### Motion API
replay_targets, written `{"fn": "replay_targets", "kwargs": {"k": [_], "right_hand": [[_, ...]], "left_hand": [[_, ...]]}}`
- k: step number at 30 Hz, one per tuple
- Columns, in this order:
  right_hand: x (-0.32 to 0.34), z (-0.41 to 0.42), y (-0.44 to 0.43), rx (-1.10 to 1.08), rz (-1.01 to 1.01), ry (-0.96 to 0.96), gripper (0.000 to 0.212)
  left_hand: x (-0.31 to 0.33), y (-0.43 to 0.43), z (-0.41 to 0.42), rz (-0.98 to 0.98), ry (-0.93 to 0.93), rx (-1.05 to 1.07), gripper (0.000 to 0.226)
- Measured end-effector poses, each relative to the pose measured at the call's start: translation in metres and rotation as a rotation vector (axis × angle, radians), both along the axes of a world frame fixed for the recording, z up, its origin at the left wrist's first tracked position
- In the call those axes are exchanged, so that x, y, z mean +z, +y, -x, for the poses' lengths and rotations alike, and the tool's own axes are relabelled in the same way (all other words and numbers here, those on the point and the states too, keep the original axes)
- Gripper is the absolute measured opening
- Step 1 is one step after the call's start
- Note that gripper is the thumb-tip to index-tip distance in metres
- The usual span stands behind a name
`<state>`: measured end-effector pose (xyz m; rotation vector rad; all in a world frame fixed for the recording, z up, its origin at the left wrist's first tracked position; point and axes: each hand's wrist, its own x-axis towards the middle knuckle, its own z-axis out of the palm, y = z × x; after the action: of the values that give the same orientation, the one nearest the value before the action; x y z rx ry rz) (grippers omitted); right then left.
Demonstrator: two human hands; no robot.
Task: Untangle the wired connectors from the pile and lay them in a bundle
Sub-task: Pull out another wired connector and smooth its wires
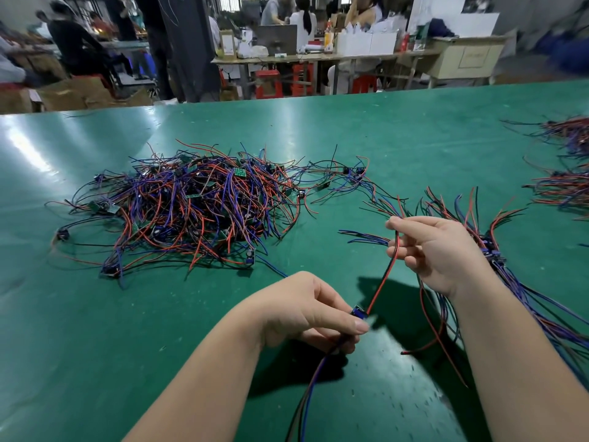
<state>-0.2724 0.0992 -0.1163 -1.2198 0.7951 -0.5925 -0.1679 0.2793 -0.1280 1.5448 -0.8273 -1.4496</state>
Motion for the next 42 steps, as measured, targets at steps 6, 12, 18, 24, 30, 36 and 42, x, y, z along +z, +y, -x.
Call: {"fn": "replay_targets", "kwargs": {"k": [6, 12, 18, 24, 30, 36, 42], "right_hand": [[-0.005, -0.002, -0.009, -0.130, 0.072, 0.067, 0.036], [-0.009, -0.004, -0.001, -0.151, 0.425, 0.034, 0.024], [-0.014, -0.013, 0.036, 0.454, 0.778, 0.035, 0.032], [-0.001, -0.007, 0.032, 0.270, 0.608, -0.177, 0.025], [0.015, 0.023, -0.018, -0.138, 0.468, -0.158, 0.024], [-0.008, 0.031, -0.038, -0.073, 0.828, 0.779, 0.013], [-0.014, 0.023, -0.040, -0.072, 0.837, 0.900, 0.013]], "left_hand": [[0.000, 0.002, -0.013, 0.040, -0.007, 0.131, 0.012], [-0.007, -0.011, -0.018, 0.219, 0.130, 0.658, 0.026], [-0.012, -0.017, -0.009, 0.280, 0.142, 0.613, 0.029], [-0.005, -0.017, -0.007, 0.328, 0.154, 0.508, 0.037], [-0.005, -0.014, -0.021, 0.299, 0.072, 0.733, 0.021], [-0.016, 0.002, -0.045, 0.117, -1.079, 0.870, 0.011], [-0.023, 0.013, -0.059, -0.286, -1.347, 0.766, 0.049]]}}
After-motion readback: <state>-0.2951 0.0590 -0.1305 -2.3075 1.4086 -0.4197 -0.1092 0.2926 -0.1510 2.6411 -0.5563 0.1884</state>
